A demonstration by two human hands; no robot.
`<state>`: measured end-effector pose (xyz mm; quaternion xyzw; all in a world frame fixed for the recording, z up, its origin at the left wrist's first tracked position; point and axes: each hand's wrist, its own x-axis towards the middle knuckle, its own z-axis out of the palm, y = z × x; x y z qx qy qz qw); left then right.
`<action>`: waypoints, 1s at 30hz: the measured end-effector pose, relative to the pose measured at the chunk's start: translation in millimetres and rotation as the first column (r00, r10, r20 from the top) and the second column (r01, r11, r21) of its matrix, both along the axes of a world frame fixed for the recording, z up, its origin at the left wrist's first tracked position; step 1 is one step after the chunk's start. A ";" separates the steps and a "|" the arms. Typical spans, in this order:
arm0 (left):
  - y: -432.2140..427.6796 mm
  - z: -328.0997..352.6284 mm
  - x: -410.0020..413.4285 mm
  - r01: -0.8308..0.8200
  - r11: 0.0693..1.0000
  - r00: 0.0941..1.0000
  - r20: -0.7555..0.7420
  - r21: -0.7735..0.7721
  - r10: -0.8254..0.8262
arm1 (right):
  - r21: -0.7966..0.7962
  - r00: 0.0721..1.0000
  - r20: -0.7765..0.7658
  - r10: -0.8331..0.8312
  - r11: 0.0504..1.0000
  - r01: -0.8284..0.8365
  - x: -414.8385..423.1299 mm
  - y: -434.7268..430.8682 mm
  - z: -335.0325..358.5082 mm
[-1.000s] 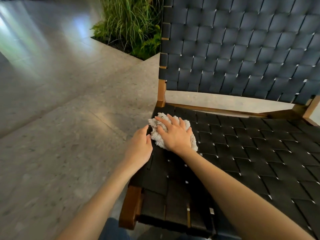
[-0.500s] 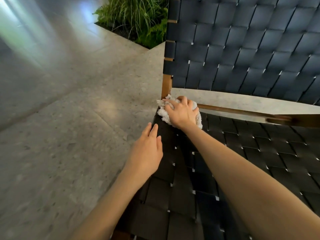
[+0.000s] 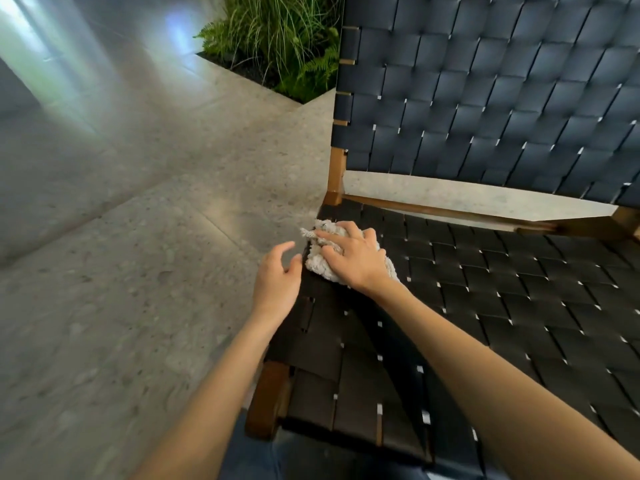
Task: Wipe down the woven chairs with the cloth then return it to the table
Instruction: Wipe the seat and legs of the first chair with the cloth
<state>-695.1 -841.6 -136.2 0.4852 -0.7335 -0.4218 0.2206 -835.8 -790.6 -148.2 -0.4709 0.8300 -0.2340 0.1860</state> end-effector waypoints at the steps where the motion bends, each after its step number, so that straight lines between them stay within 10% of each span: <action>1: 5.3 -0.1 8.9 0.031 0.999 0.999 -0.015 0.008 -0.031 | -0.010 1.000 0.006 0.012 1.000 -0.012 11.1 8.2 4.7; 17: 45.6 37.4 83.7 0.193 0.971 0.976 -0.072 -0.142 -0.205 | 0.053 0.958 -0.176 0.229 0.973 -0.223 131.4 147.9 54.6; 30: 48.0 25.9 21.3 0.446 0.858 0.825 0.491 -0.256 -0.282 | 0.088 0.976 -0.216 -0.034 0.995 0.054 75.8 129.8 18.8</action>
